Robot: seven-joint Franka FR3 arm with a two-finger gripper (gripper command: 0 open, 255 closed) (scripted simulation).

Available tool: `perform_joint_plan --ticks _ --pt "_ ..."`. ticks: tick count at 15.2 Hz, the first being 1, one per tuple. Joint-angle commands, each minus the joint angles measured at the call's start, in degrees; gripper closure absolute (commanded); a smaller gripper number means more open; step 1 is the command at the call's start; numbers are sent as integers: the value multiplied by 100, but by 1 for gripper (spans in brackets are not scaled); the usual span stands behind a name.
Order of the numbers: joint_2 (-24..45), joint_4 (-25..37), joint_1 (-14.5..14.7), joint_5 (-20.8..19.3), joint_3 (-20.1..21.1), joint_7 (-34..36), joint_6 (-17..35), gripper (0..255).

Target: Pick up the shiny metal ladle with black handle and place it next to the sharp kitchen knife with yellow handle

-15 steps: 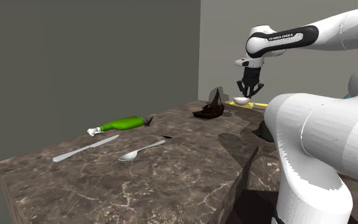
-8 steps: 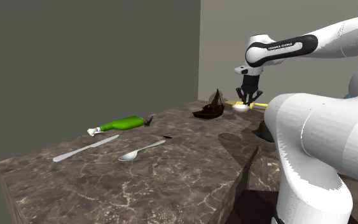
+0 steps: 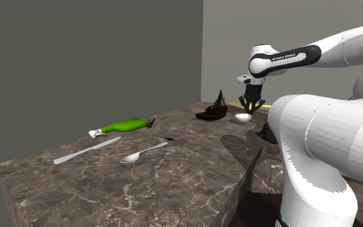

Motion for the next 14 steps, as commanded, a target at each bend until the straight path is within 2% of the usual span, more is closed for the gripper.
perform_joint_plan --ticks 1,8,9,14 --pt "-45 -59 5 -81 -88 34 89 255" --pt "-46 -59 5 -81 -87 34 89 255" --pt "-46 -59 5 -81 -88 34 89 0" --pt "-46 -59 5 -81 -87 34 89 0"
